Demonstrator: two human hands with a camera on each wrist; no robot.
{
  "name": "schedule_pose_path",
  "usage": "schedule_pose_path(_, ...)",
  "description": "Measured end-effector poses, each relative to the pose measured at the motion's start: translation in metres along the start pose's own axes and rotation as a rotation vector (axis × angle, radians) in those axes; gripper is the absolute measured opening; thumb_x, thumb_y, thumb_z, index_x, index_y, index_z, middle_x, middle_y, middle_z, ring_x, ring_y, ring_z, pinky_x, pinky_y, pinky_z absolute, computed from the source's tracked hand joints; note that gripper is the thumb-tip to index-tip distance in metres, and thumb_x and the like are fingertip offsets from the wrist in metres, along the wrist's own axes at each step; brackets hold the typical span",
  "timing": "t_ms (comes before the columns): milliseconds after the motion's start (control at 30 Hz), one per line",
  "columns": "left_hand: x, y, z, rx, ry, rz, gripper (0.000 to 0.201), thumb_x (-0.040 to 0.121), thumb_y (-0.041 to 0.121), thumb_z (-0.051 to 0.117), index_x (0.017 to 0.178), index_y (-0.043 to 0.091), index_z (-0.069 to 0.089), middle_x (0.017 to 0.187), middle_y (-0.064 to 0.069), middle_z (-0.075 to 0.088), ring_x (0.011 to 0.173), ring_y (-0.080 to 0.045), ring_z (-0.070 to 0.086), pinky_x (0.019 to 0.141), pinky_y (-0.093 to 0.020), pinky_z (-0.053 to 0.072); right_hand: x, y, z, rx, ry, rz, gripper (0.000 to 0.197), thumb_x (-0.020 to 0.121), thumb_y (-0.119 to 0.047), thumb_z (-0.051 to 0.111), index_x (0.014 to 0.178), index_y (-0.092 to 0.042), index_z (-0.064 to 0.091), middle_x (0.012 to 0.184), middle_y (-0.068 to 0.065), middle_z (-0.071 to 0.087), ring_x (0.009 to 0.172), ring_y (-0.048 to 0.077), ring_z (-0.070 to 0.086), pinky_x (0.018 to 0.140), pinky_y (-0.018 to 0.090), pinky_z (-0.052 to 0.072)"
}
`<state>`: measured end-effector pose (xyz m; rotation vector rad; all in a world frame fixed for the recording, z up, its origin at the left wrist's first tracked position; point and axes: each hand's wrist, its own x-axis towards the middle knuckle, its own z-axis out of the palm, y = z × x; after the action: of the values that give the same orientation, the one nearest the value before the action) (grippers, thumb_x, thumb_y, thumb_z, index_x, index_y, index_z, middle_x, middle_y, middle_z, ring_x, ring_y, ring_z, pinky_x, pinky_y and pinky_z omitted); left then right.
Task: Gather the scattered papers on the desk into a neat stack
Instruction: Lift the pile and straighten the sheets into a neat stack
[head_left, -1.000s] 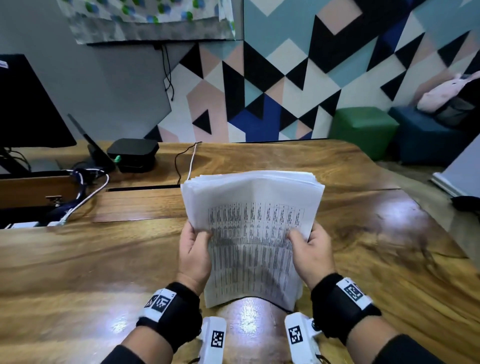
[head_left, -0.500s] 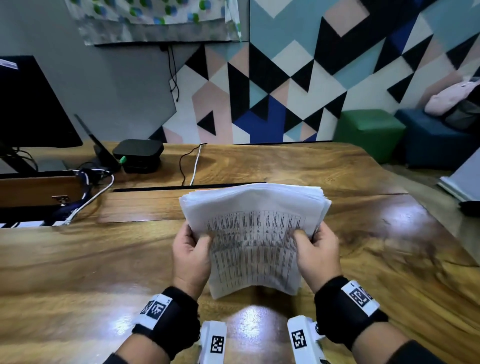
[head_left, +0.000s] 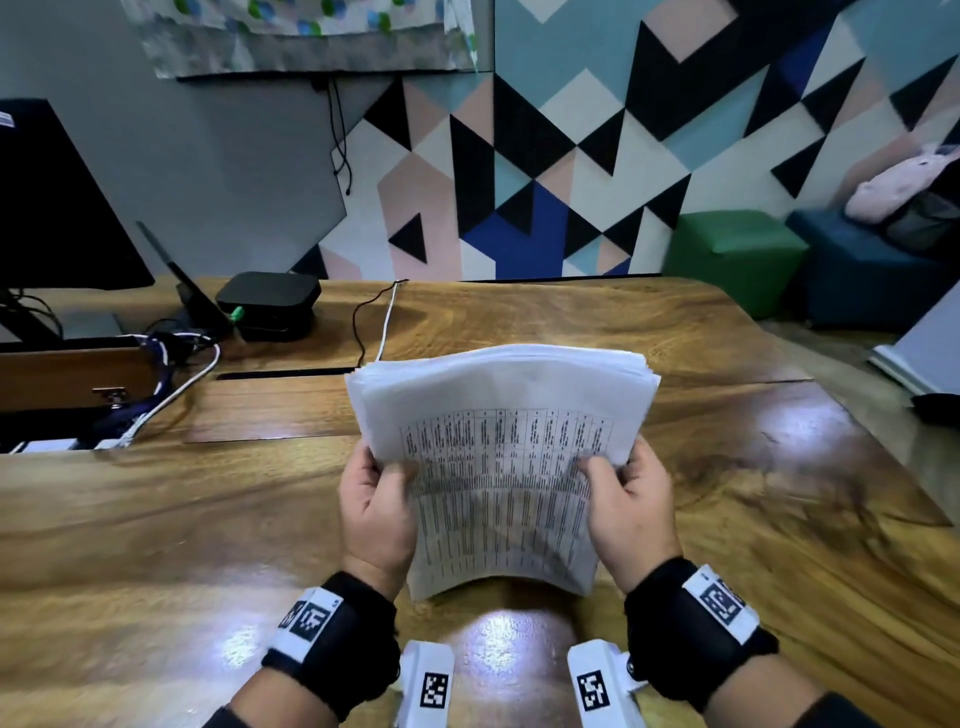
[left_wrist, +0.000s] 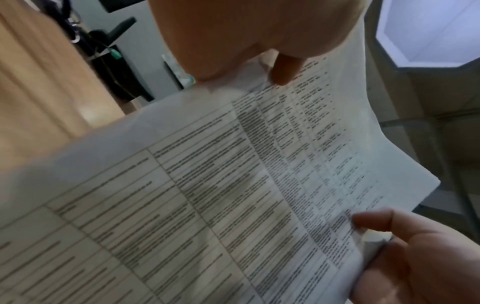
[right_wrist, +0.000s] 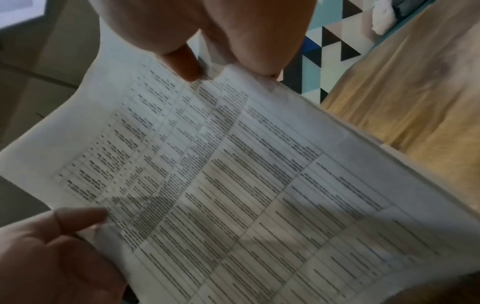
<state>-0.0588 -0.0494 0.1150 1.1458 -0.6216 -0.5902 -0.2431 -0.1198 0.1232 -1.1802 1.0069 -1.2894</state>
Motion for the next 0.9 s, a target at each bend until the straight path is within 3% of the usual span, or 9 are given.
schedule_pose_path(133,-0.008,-0.006,-0.003,0.079,-0.053,-0.063,0.036,0.090,-0.021,0.044,0.095,0.011,0.061,0.078,0.005,0.078,0.077,-0.010,0.071,0.063,-0.019,0.058,-0.009,0.004,-0.001,-0.004,-0.012,0.066,0.039,0.091,0.021,0.044,0.087,-0.014,0.061,0.065,-0.017,0.076,0.060,-0.008,0.067,0.055,0.008,0.051)
schedule_pose_path(300,0.009,-0.001,-0.010,0.230,-0.174,-0.025,0.027,0.093,-0.005,0.059,0.104,0.020,0.062,0.090,0.005,0.078,0.087,-0.011,0.072,0.073,-0.025,0.060,0.000,0.004,-0.014,-0.160,0.002,0.023,0.038,0.089,0.013,0.057,0.099,-0.024,0.058,0.082,-0.012,0.076,0.078,0.003,0.067,0.073,0.010,0.053)
schedule_pose_path(400,0.038,0.023,-0.011,0.369,-0.390,0.114,0.025,0.089,0.005,0.058,0.109,0.021,0.062,0.096,0.008,0.076,0.090,-0.006,0.069,0.084,-0.025,0.055,0.014,-0.039,-0.023,-0.409,0.016,-0.208,0.062,0.086,-0.012,0.072,0.138,-0.024,0.041,0.130,-0.003,0.057,0.115,0.007,0.056,0.103,0.027,0.043)
schedule_pose_path(500,0.053,0.051,0.000,0.607,-0.632,0.219,0.028,0.089,0.003,0.057,0.105,0.025,0.062,0.095,0.020,0.071,0.089,0.002,0.064,0.081,-0.019,0.051,0.020,-0.085,-0.018,-0.749,-0.194,-0.343,0.092,0.080,-0.035,0.074,0.153,-0.030,0.020,0.154,-0.009,0.032,0.140,0.009,0.030,0.117,0.034,0.025)
schedule_pose_path(567,0.057,0.061,0.007,0.780,-0.715,0.328,0.024,0.087,0.007,0.056,0.096,0.029,0.059,0.088,0.015,0.066,0.085,-0.005,0.061,0.081,-0.031,0.051,0.027,-0.095,-0.010,-0.784,-0.409,-0.285,0.073,0.082,-0.031,0.073,0.146,-0.026,0.038,0.143,-0.007,0.048,0.130,0.008,0.044,0.112,0.033,0.035)
schedule_pose_path(633,0.054,0.065,0.013,0.881,-0.747,0.424,0.015,0.086,0.010,0.057,0.090,0.024,0.057,0.080,0.010,0.062,0.077,-0.011,0.058,0.077,-0.039,0.051,0.035,-0.088,-0.006,-0.620,-0.563,-0.151,0.026,0.086,-0.016,0.070,0.111,-0.009,0.063,0.098,-0.002,0.065,0.088,0.013,0.059,0.078,0.030,0.046)
schedule_pose_path(700,0.052,0.064,0.015,0.834,-0.718,0.422,0.013,0.087,0.008,0.061,0.090,0.020,0.061,0.081,0.008,0.065,0.077,-0.009,0.060,0.074,-0.035,0.052,0.040,-0.073,-0.011,-0.541,-0.562,-0.121,0.012,0.090,-0.010,0.069,0.093,0.001,0.066,0.079,0.002,0.061,0.074,0.012,0.053,0.070,0.032,0.042)
schedule_pose_path(800,0.057,0.062,-0.009,0.723,-0.498,0.385,0.030,0.083,0.007,0.069,0.108,0.024,0.063,0.104,0.015,0.068,0.101,0.002,0.061,0.092,-0.023,0.049,0.038,-0.063,-0.022,-0.388,-0.494,-0.076,0.009,0.091,-0.008,0.070,0.097,-0.006,0.074,0.095,0.010,0.079,0.083,0.014,0.066,0.082,0.035,0.053)
schedule_pose_path(900,0.066,0.048,-0.056,0.633,-0.155,0.222,0.065,0.077,0.010,0.063,0.139,0.020,0.046,0.138,0.002,0.051,0.128,-0.010,0.046,0.106,-0.029,0.038,0.041,-0.057,-0.036,-0.192,-0.419,0.006,0.020,0.082,-0.014,0.072,0.101,-0.011,0.075,0.103,0.011,0.080,0.092,0.021,0.074,0.088,0.039,0.057)
